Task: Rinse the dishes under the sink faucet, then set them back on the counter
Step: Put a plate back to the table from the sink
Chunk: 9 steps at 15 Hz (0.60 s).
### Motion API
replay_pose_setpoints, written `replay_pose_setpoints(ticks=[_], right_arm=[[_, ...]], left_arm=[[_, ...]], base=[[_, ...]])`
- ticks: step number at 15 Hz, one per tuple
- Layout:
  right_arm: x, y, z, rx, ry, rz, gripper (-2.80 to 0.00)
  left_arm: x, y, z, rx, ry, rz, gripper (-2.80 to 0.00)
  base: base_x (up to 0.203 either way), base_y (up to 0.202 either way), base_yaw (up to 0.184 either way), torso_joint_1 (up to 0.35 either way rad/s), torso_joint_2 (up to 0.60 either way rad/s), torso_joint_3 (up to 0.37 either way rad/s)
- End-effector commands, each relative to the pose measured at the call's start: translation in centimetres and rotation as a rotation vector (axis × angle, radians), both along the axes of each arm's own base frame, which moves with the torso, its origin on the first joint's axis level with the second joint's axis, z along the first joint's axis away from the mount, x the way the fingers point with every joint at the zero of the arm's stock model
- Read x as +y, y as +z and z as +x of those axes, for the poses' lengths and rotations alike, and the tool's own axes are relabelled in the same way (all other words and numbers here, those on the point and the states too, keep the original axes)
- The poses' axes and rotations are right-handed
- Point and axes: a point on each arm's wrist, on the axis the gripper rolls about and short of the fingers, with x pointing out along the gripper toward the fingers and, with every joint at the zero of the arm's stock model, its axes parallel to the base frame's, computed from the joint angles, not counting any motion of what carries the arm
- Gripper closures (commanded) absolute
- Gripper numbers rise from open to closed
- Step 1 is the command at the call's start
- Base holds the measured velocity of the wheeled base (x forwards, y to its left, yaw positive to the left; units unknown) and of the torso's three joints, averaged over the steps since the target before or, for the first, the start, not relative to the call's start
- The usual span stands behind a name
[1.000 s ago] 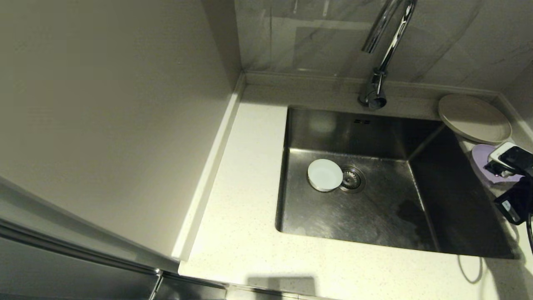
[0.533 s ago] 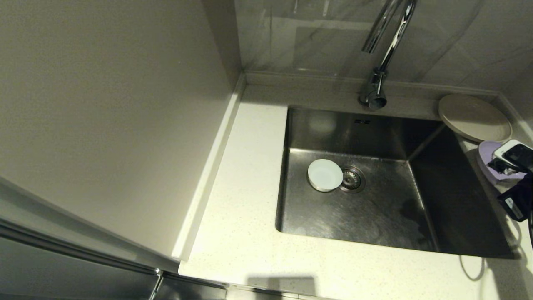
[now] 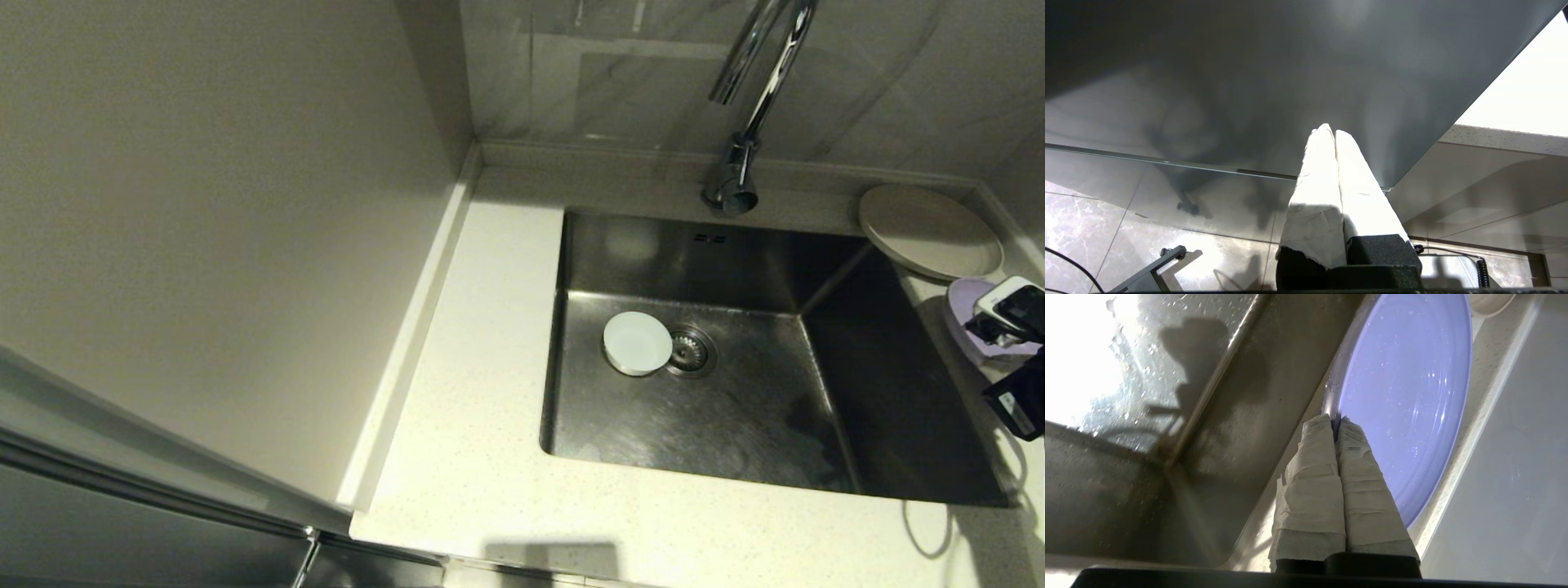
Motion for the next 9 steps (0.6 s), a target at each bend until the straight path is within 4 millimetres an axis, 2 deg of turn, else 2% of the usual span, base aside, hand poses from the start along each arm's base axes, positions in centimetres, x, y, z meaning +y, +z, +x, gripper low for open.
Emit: replay_pose_setpoints(ticks=[1,9], right_arm=[[0.09,-0.11,-0.29,0.003,0.000,-0.004,0.00],[-0.22,-0.90,0.63,0.035,-0.008,-0.002,0.00]], left_arm=[[0.00,0.00,-0.02,-0.003,0.001,-0.002,0.00],[0.00,0.00,-0.02,-0.003,0.001,-0.002,0.00]], base=[[0.000,0.000,0.000,0.000,0.00,0.000],[0.000,0.000,0.000,0.000,0.00,0.000]])
